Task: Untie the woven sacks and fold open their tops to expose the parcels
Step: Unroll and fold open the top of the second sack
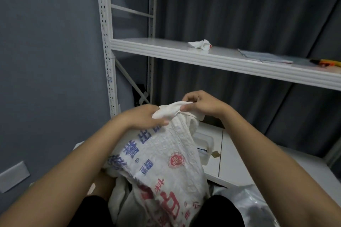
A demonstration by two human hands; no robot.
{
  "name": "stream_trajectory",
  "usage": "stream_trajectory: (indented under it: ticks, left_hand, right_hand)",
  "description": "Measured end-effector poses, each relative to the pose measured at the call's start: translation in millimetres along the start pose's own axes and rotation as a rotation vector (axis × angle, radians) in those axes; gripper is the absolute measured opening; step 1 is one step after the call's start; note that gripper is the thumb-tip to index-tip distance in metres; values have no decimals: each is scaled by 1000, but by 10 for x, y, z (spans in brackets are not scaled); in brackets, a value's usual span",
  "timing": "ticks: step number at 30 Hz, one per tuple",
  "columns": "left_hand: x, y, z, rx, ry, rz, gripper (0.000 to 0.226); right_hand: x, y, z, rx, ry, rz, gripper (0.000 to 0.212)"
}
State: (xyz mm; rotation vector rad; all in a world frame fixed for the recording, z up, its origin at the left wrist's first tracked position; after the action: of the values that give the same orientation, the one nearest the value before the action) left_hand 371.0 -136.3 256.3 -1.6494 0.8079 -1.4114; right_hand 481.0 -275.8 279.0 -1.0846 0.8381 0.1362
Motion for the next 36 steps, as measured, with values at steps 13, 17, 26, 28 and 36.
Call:
stream_trajectory:
  ticks: [13, 17, 26, 28, 36]
  left_hand:
    - [246, 40, 322, 16, 181, 21, 20]
    - [565, 84, 259, 459, 300, 708, 16]
    - [352, 39, 326, 231, 220, 390, 13]
    - [444, 85, 283, 422, 268, 734, 22]
    - [284, 148, 300, 59, 292, 183, 25]
  right_hand:
    - [159, -319, -320, 92, -85, -121, 21]
    - [102, -127, -293, -116, -44, -290, 25]
    - [136, 78, -306, -75, -109, -754, 36]
    - [134, 94, -293, -124, -61, -427, 36]
    - [143, 143, -520, 158, -160, -878, 25]
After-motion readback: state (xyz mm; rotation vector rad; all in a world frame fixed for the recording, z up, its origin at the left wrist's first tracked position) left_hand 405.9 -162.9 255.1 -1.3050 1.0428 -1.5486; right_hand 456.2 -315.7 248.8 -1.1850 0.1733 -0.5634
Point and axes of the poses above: each hand's wrist, its own z-axis towards the middle knuckle, its own y-axis out of the palm, x = y × z, the point moved 6 cm from there along z, towards the middle knuckle, and after that the axes turned 8 degrees about -y, right-handed, at the moved point
